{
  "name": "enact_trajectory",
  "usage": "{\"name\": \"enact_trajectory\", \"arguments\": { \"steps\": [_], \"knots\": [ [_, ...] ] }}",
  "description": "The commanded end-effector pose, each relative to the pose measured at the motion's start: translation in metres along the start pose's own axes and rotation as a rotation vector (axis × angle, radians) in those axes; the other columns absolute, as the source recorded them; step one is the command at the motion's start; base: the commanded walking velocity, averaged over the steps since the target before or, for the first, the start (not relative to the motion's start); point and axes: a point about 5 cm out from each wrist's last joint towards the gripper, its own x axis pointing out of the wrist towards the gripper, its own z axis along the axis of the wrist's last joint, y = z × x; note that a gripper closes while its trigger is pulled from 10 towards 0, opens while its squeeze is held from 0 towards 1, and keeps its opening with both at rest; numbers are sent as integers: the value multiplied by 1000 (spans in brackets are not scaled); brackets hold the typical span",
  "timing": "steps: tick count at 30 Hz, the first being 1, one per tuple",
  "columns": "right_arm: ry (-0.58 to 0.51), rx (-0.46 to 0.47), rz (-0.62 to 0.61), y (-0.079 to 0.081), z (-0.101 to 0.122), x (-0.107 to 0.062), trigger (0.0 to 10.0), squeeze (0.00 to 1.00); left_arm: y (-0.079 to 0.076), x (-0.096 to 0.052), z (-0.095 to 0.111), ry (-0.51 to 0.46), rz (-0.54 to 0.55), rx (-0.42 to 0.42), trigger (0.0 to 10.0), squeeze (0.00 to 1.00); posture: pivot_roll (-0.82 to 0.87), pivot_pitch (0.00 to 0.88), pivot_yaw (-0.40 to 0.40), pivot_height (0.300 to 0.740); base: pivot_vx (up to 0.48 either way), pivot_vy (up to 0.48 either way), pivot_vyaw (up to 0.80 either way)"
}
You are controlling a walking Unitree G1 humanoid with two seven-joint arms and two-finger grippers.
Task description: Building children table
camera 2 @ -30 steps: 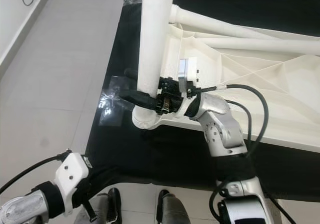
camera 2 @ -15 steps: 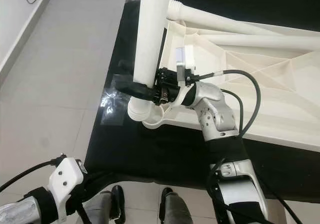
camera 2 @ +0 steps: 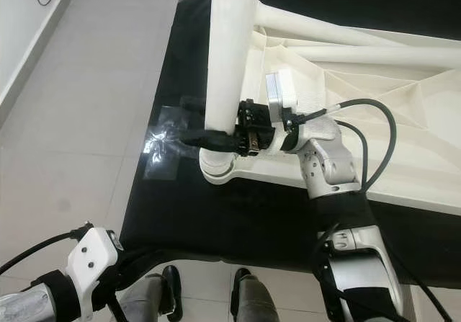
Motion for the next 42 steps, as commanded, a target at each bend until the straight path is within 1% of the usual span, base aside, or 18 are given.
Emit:
{"name": "enact_trajectory", "arguments": {
  "steps": [1, 5, 8, 11, 14, 16, 17, 19, 20, 23, 28, 33, 34, 35, 38, 42],
  "knots": [
    [91, 79, -8, 4, -21, -7, 10000, 0, -2, -3, -2, 28, -14, -2, 10000, 0, 171, 367, 32, 740, 0, 0, 0],
    [99, 85, 6, 2, -21, -9, 10000, 0, -2, -3, -2, 28, -12, -1, 10000, 0, 171, 367, 31, 740, 0, 0, 0],
    [112, 109, 50, 6, -25, -9, 10000, 0, -2, -3, -2, 29, -12, -1, 10000, 0, 172, 369, 32, 740, 0, 0, 0],
    [112, 109, 50, 6, -25, -9, 10000, 0, -2, -3, -2, 29, -12, -1, 10000, 0, 172, 369, 32, 740, 0, 0, 0],
    [134, 124, 100, 9, -28, -8, 10000, 0, -2, -3, -2, 29, -13, -1, 10000, 0, 174, 370, 33, 740, 0, 0, 0],
    [172, 112, 180, 9, -27, -3, 10000, 0, -1, -4, -2, 30, -12, 0, 10000, 0, 175, 371, 32, 740, 0, 0, 0],
    [172, 112, 180, 9, -27, -3, 10000, 0, -1, -4, -2, 30, -12, 0, 10000, 0, 175, 371, 32, 740, 0, 0, 0],
    [201, 98, 231, 8, -25, 2, 10000, 0, -1, -4, -2, 31, -12, 0, 10000, 0, 174, 373, 30, 740, 0, 0, 0],
    [201, 98, 231, 8, -25, 2, 10000, 0, -1, -4, -2, 31, -12, 0, 10000, 0, 174, 373, 30, 740, 0, 0, 0],
    [255, 73, 292, 5, -23, 11, 10000, 0, -2, -5, -1, 31, -11, -1, 10000, 0, 177, 376, 26, 740, 0, 0, 0],
    [285, 68, 331, 1, -18, 16, 10000, 0, -4, -5, -1, 30, -8, -4, 10000, 0, 178, 382, 21, 740, 0, 0, 0],
    [276, 73, 339, -3, -15, 21, 10000, 0, -5, -6, -1, 29, -7, -6, 10000, 0, 177, 385, 16, 740, 0, 0, 0],
    [252, 81, 326, -6, -13, 22, 10000, 0, -5, -6, -1, 29, -6, -7, 10000, 0, 176, 386, 14, 740, 0, 0, 0],
    [252, 81, 326, -6, -13, 22, 10000, 0, -5, -6, -1, 29, -6, -7, 10000, 0, 176, 386, 14, 740, 0, 0, 0],
    [160, 116, 254, -14, -12, 18, 10000, 0, -5, -5, 0, 25, -3, -11, 10000, 0, 173, 384, 13, 740, 0, 0, 0],
    [132, 132, 232, -15, -12, 15, 10000, 0, -5, -4, 0, 24, -4, -11, 10000, 0, 170, 383, 14, 740, 0, 0, 0]
  ]
}}
